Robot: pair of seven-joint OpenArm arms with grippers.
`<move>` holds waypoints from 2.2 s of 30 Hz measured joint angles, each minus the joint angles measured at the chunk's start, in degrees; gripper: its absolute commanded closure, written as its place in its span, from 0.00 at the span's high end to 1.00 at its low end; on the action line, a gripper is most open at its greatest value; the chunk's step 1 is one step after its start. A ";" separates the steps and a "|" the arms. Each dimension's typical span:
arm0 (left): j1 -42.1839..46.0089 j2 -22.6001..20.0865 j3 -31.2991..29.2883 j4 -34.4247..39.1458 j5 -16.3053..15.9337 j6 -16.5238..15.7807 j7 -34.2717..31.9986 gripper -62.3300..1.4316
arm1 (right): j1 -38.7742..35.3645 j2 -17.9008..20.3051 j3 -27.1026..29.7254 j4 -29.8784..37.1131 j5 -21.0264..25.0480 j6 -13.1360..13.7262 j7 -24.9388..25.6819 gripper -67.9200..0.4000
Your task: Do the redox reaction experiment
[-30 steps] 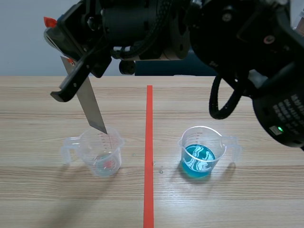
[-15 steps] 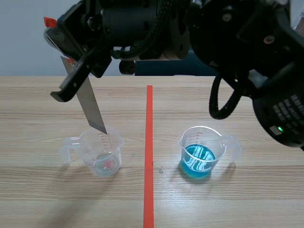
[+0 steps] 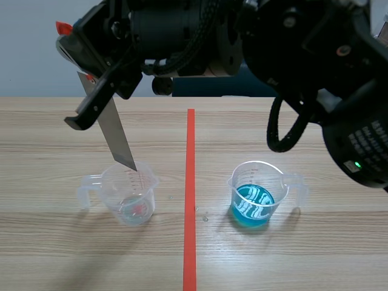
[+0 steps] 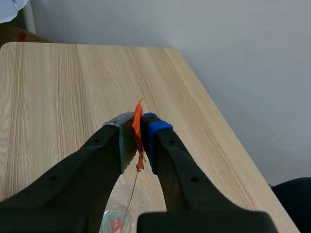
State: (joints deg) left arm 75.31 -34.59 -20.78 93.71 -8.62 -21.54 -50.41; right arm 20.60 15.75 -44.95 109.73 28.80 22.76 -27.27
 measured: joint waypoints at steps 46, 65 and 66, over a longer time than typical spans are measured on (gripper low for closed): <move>0.00 0.00 0.00 0.00 0.00 0.00 0.00 1.00 | 0.00 0.00 0.00 0.00 0.00 0.00 0.00 0.01; -0.04 0.00 0.00 0.00 0.02 0.00 0.70 1.00 | -3.06 10.69 10.86 2.51 6.49 3.39 2.69 0.01; -0.07 0.00 0.00 0.00 0.02 0.00 0.70 1.00 | -3.54 11.54 12.04 2.75 6.62 4.37 2.93 0.01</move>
State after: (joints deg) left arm 75.24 -34.59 -20.78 93.71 -8.60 -21.54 -49.71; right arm 17.06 27.29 -32.91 112.49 35.42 27.14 -24.34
